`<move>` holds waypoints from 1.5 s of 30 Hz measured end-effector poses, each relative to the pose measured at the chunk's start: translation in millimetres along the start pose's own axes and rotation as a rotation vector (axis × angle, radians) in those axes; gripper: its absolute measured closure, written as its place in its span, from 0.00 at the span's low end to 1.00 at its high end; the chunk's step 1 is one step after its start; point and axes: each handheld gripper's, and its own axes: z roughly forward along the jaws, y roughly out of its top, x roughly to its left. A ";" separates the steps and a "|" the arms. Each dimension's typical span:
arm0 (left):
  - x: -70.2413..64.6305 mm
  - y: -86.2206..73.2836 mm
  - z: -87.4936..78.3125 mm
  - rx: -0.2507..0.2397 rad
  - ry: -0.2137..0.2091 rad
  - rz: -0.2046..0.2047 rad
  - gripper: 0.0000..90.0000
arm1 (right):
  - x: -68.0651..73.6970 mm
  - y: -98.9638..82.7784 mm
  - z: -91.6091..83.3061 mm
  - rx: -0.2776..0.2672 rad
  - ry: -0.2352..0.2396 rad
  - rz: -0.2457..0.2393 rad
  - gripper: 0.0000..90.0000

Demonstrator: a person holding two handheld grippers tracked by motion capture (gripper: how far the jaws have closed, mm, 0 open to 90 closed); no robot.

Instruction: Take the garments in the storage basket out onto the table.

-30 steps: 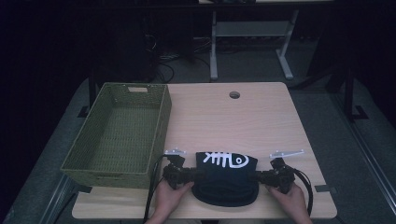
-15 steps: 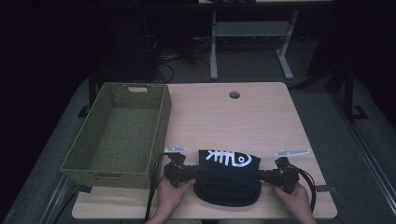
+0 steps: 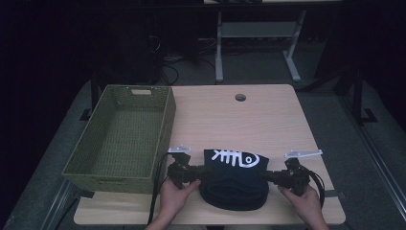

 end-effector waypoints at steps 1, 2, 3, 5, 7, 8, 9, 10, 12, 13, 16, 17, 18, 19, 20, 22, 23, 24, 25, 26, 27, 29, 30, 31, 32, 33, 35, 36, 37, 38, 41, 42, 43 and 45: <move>-0.7 1.2 -1.0 -0.002 0.001 0.002 0.81 | 0.4 0.9 -0.1 -0.004 0.000 -0.002 0.88; -1.2 2.5 -2.4 -0.002 -0.001 0.006 0.81 | 0.9 1.9 -0.5 -0.003 -0.001 -0.002 0.88; -2.1 3.9 -3.5 -0.001 -0.001 0.010 0.81 | 1.5 3.1 -0.6 -0.007 0.002 -0.004 0.88; -3.5 6.5 -6.5 -0.004 0.001 0.019 0.81 | 3.5 5.8 -1.8 -0.003 -0.002 -0.009 0.88; -4.7 8.7 -8.8 -0.009 0.000 0.019 0.81 | 5.1 8.6 -3.2 -0.010 0.004 -0.009 0.88; -5.5 10.0 -10.0 -0.010 0.000 0.021 0.81 | 5.8 10.5 -3.8 -0.010 0.006 -0.011 0.88; -6.0 10.9 -11.1 -0.013 0.000 0.022 0.81 | 6.8 12.1 -4.6 -0.008 0.005 -0.012 0.88; -6.8 12.2 -12.5 -0.015 0.000 0.027 0.81 | 7.4 13.3 -5.2 -0.011 0.007 -0.013 0.88; -8.7 15.1 -15.6 -0.017 0.000 0.031 0.81 | 9.6 18.2 -7.7 -0.013 0.010 -0.016 0.88; -9.2 16.1 -16.6 -0.021 0.000 0.033 0.81 | 10.4 19.8 -8.4 -0.013 0.010 -0.015 0.88; -11.5 21.0 -22.0 -0.027 0.002 0.039 0.81 | 12.7 26.0 -10.4 -0.016 0.012 -0.024 0.88; -12.2 22.8 -24.1 -0.028 0.002 0.041 0.81 | 14.1 28.2 -11.4 -0.016 0.014 -0.024 0.88; -12.8 24.8 -26.3 -0.028 0.002 0.045 0.81 | 15.1 30.2 -12.2 -0.018 0.017 -0.026 0.88; -13.8 27.1 -28.9 -0.033 0.003 0.049 0.81 | 16.7 32.2 -13.0 -0.021 0.019 -0.026 0.88; -14.5 28.7 -30.5 -0.035 0.004 0.051 0.81 | 18.5 34.8 -14.3 -0.022 0.022 -0.029 0.88; -15.6 33.4 -33.8 -0.038 0.013 0.060 0.81 | 21.1 38.5 -15.8 -0.029 0.027 -0.030 0.88; -15.5 37.4 -36.4 -0.040 0.014 0.062 0.81 | 22.4 40.9 -16.6 -0.029 0.029 -0.033 0.88; -15.3 40.1 -38.4 -0.043 0.015 0.065 0.81 | 24.8 44.7 -17.6 -0.031 0.027 -0.036 0.88; -15.4 41.9 -39.8 -0.045 0.015 0.064 0.81 | 26.0 47.3 -18.1 -0.036 0.027 -0.041 0.88; -15.4 43.7 -41.3 -0.047 0.016 0.065 0.81 | 27.0 49.1 -18.5 -0.038 0.030 -0.043 0.88; -15.4 45.8 -43.5 -0.049 0.019 0.069 0.81 | 28.2 51.0 -18.9 -0.039 0.033 -0.039 0.88; -15.1 50.2 -48.7 -0.053 0.018 0.068 0.81 | 31.0 56.0 -19.1 -0.044 0.034 -0.043 0.88; -14.4 51.7 -50.7 -0.054 0.017 0.068 0.81 | 33.0 59.7 -19.4 -0.044 0.035 -0.043 0.88; -13.7 52.8 -52.4 -0.056 0.018 0.068 0.81 | 33.9 62.0 -19.5 -0.046 0.043 -0.042 0.88; -12.9 53.9 -54.1 -0.057 0.016 0.065 0.81 | 34.5 63.8 -19.1 -0.049 0.048 -0.040 0.88; -12.0 55.2 -56.2 -0.060 0.015 0.059 0.81 | 35.4 65.4 -19.1 -0.048 0.051 -0.038 0.88; -10.4 58.1 -60.3 -0.064 0.019 0.062 0.81 | 38.0 70.0 -18.3 -0.054 0.057 -0.039 0.88; -9.8 59.4 -62.7 -0.067 0.019 0.058 0.81 | 39.3 72.3 -17.9 -0.054 0.060 -0.042 0.88; -8.9 61.0 -65.6 -0.070 0.021 0.060 0.81 | 40.9 74.6 -17.4 -0.057 0.062 -0.043 0.88; -8.7 62.4 -67.9 -0.072 0.023 0.061 0.81 | 42.7 77.6 -16.8 -0.060 0.063 -0.049 0.88; -8.0 66.3 -75.5 -0.081 0.029 0.066 0.81 | 48.2 84.5 -15.6 -0.068 0.066 -0.056 0.88; -7.6 67.7 -78.7 -0.086 0.029 0.067 0.81 | 50.3 87.0 -15.2 -0.070 0.070 -0.059 0.88; -7.0 69.1 -81.8 -0.091 0.026 0.065 0.81 | 52.1 89.5 -14.5 -0.071 0.074 -0.061 0.88; -6.3 71.6 -87.8 -0.095 0.034 0.067 0.81 | 56.5 95.7 -12.7 -0.070 0.074 -0.069 0.88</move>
